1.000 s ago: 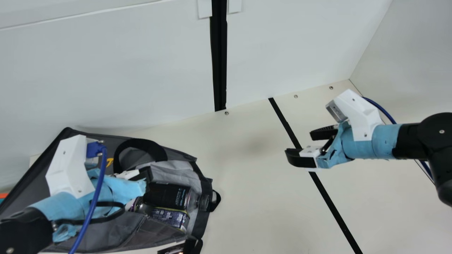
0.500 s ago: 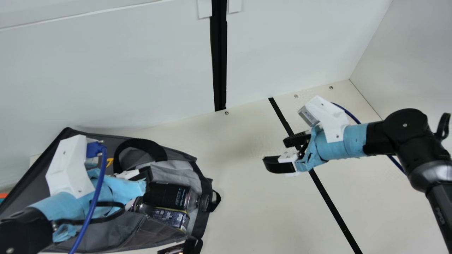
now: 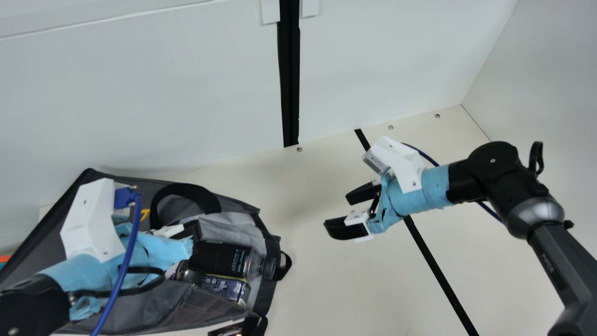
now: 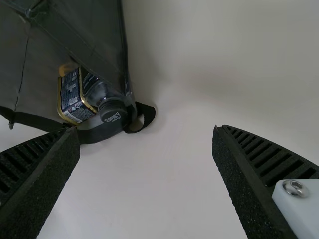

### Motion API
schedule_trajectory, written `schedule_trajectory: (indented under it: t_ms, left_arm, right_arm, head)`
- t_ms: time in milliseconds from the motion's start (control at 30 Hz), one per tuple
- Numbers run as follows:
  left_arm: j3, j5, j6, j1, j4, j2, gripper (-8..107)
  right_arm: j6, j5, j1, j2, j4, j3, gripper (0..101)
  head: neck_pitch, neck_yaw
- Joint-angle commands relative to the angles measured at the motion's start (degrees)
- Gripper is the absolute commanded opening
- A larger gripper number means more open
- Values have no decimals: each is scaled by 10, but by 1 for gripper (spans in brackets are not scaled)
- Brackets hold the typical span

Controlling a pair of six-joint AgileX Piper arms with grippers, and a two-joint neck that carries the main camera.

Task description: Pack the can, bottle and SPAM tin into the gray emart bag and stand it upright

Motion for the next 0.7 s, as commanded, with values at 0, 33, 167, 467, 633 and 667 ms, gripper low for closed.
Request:
schedule_trajectory:
  t_ms: [0,33,167,467,633,667]
  left_arm:
    - [0,0,0,0,0,0,-8]
    - [0,0,0,0,0,0,-8]
    - [0,0,0,0,0,0,-8]
    - [0,0,0,0,0,0,-8]
    - [0,0,0,0,0,0,-8]
    - [0,0,0,0,0,0,-8]
  right_arm:
    - [-4,1,6,6,0,-1,95]
    - [-6,1,9,10,1,-2,95]
    - [-15,1,21,25,2,-5,95]
    - [-27,1,49,57,6,-15,95]
    - [-33,-3,65,76,9,-19,95]
    - [-34,-5,69,79,10,-19,95]
  head:
    - [-13,-1]
    - [-13,-1]
    - [-13,-1]
    - [-13,-1]
    - [-13,-1]
    - [-13,-1]
